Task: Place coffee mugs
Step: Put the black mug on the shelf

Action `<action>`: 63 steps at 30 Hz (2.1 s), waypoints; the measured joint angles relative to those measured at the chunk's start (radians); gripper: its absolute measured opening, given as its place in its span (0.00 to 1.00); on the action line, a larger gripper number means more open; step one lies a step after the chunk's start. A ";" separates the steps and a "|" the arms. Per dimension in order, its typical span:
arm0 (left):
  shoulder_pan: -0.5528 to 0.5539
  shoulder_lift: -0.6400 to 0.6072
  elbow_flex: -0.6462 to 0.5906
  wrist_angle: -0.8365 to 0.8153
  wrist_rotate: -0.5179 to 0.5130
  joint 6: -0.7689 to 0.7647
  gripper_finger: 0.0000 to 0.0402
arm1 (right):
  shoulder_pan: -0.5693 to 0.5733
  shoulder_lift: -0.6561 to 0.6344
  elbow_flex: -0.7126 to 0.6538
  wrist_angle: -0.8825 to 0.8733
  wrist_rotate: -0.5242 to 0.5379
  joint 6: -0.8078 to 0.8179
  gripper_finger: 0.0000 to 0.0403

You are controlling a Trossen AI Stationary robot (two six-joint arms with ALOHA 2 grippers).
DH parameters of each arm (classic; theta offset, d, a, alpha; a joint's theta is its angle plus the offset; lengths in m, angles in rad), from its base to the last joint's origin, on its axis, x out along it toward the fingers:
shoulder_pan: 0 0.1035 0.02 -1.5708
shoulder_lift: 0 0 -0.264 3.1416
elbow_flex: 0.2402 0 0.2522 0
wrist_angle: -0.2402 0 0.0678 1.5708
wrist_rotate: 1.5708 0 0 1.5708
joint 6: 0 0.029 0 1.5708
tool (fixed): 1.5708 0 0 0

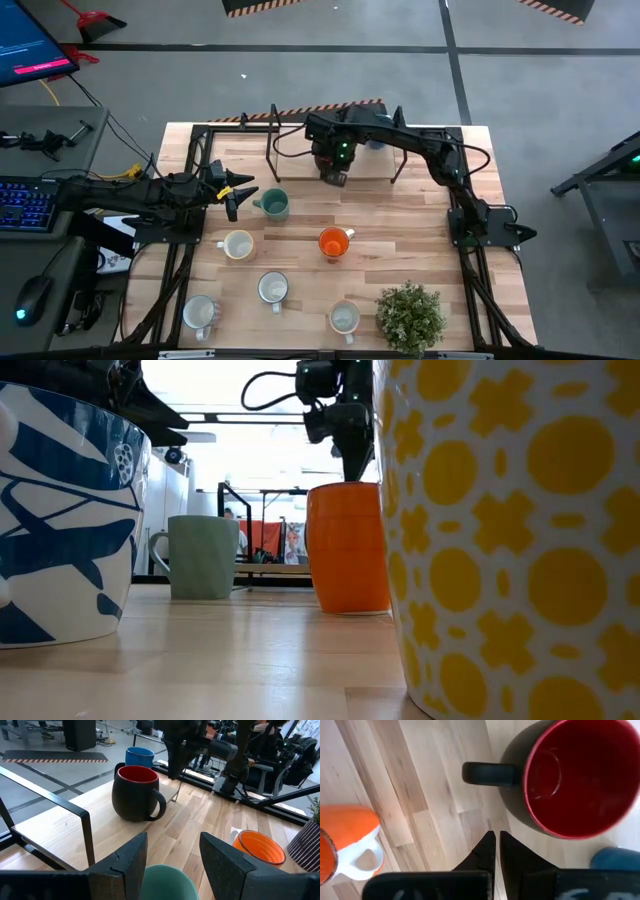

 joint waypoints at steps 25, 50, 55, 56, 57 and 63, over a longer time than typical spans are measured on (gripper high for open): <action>0.000 0.000 0.000 -0.002 0.000 0.034 0.43 | 0.033 0.043 0.000 0.031 0.039 -0.040 0.01; 0.000 0.000 0.000 -0.003 0.000 0.026 0.43 | -0.005 0.106 0.000 0.092 0.033 -0.079 0.01; 0.000 0.000 0.000 -0.003 0.000 0.026 0.43 | -0.016 0.110 0.000 0.121 0.035 -0.079 0.00; 0.000 0.000 0.000 -0.003 0.000 0.026 0.43 | -0.019 0.110 0.000 0.128 0.035 -0.079 0.00; 0.000 0.000 0.000 -0.003 0.000 0.026 0.43 | -0.022 0.110 0.000 0.135 0.033 -0.079 0.00; 0.000 0.000 0.000 -0.003 0.000 0.026 0.43 | -0.041 0.110 0.000 0.156 0.035 -0.079 0.00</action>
